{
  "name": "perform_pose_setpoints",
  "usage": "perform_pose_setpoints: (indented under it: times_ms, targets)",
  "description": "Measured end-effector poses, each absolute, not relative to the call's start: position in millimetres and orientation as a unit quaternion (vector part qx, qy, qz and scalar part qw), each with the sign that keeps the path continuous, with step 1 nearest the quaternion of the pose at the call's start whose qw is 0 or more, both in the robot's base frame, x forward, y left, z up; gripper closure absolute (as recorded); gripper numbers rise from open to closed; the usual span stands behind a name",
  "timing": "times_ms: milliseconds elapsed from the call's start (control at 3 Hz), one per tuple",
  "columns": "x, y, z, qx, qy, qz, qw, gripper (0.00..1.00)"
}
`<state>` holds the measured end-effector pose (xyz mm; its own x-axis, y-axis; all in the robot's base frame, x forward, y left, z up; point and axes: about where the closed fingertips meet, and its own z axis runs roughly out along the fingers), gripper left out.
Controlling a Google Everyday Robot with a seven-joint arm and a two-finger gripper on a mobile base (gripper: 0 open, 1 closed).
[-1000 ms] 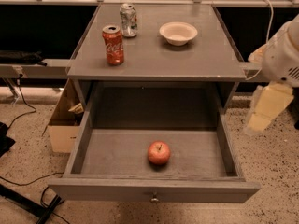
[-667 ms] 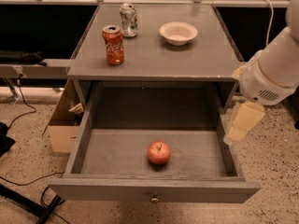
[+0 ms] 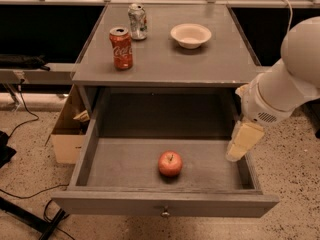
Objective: Pick apple from top drawer and place on counter
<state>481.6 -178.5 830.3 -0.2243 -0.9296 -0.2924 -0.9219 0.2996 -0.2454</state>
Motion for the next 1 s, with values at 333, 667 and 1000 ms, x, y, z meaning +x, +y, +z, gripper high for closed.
perform_pose_setpoints:
  times_ms: [333, 667, 1000]
  targets:
    - [489.6, -169.6, 815.2, -0.602, 0.774, 0.012, 0.197, 0.0]
    - [500.3, -142.0, 785.6, -0.626, 0.749, 0.053, 0.213, 0.0]
    - [507.9, -97.6, 744.6, -0.651, 0.714, 0.102, 0.235, 0.0]
